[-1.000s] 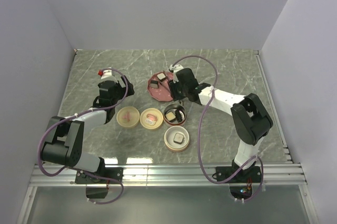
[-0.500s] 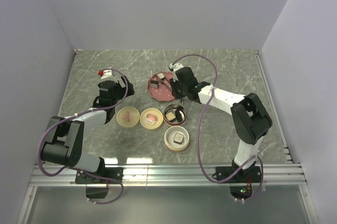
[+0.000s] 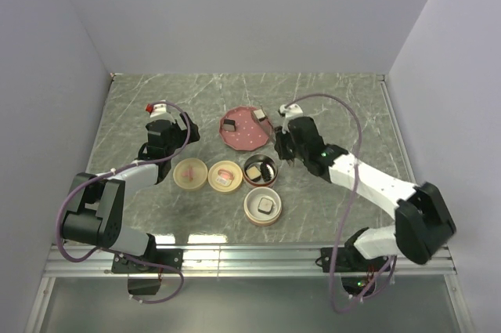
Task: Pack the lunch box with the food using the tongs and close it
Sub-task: Place the food into the lunch box
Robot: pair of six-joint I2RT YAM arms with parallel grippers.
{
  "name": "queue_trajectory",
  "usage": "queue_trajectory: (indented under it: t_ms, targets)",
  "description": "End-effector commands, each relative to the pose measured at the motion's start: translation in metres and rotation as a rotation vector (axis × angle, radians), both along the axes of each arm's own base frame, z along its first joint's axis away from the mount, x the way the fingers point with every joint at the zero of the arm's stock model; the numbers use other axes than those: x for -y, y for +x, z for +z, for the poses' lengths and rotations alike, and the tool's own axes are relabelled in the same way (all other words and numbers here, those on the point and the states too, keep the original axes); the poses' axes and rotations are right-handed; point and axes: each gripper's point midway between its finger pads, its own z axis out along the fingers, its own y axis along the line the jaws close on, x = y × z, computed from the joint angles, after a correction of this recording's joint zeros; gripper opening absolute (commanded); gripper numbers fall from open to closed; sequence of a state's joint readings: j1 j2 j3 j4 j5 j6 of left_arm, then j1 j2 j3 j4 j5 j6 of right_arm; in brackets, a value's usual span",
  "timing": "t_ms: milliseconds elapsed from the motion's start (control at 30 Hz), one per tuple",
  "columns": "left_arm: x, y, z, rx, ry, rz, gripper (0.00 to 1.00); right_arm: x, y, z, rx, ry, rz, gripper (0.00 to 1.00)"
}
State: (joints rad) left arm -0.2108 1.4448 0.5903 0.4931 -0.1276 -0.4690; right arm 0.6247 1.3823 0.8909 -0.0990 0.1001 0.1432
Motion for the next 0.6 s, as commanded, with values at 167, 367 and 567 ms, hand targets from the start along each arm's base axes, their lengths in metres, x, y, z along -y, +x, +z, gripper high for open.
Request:
queue_trajectory:
  t_ms: [167, 367, 567]
  targets:
    - [0.005, 0.013, 0.026, 0.077, -0.033, -0.009, 1.00, 0.001, -0.078, 0.031, 0.056, 0.145, 0.009, 0.11]
    - [0.005, 0.012, 0.029, 0.086, -0.036, -0.014, 0.99, 0.010, -0.140, 0.037, -0.005, 0.206, 0.021, 0.11]
    - [0.005, 0.011, 0.032, 0.093, -0.037, -0.014, 0.99, 0.023, -0.185, 0.026, -0.102, 0.203, 0.064, 0.11]
